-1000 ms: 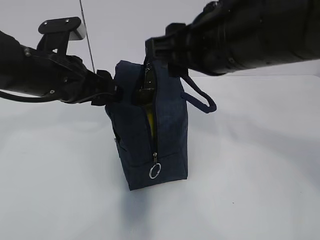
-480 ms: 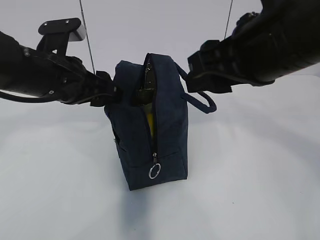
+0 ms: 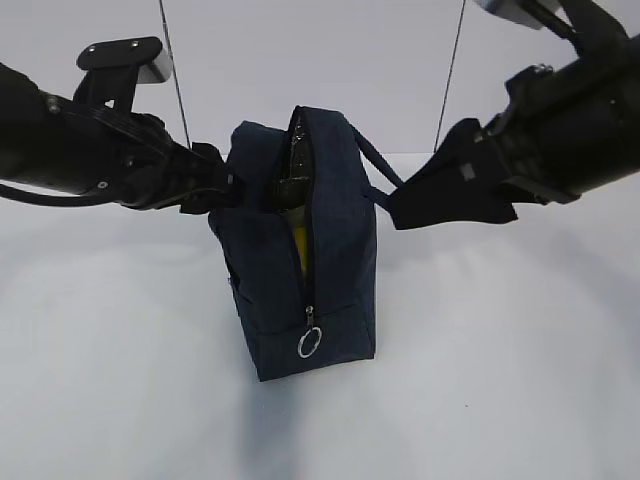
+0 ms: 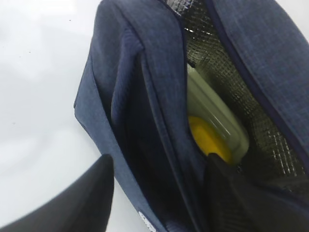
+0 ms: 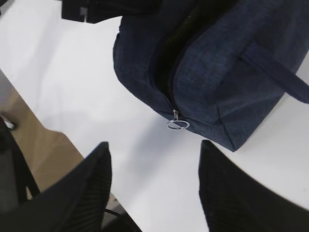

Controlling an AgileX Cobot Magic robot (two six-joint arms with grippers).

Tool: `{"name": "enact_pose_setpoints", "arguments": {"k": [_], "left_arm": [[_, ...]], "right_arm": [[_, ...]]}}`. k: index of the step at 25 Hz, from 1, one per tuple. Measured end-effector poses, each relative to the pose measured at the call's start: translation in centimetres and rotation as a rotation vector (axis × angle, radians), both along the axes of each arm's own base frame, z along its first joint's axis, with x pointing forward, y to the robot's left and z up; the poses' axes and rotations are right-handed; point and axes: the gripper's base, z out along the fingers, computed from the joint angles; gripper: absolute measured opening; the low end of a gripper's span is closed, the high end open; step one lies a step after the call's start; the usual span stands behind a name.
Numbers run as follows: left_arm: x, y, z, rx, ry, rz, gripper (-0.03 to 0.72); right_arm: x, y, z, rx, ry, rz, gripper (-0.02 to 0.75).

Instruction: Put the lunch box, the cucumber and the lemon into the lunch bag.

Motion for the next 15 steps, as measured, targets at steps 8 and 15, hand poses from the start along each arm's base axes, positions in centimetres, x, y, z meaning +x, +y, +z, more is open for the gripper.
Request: {"name": "enact_pose_setpoints", "arguments": {"k": [8,15], "left_arm": [[0.0,0.0,0.0,-0.002,0.002,0.0,0.424],[-0.2,-0.1,-0.1,-0.005,0.028,-0.017,0.424]], "right_arm": [[-0.9,-2.0,-4.1,0.235,0.015,0.038,0.439],[-2.9,-2.0,-7.9,0.348,-0.091,0.049,0.438]]}}
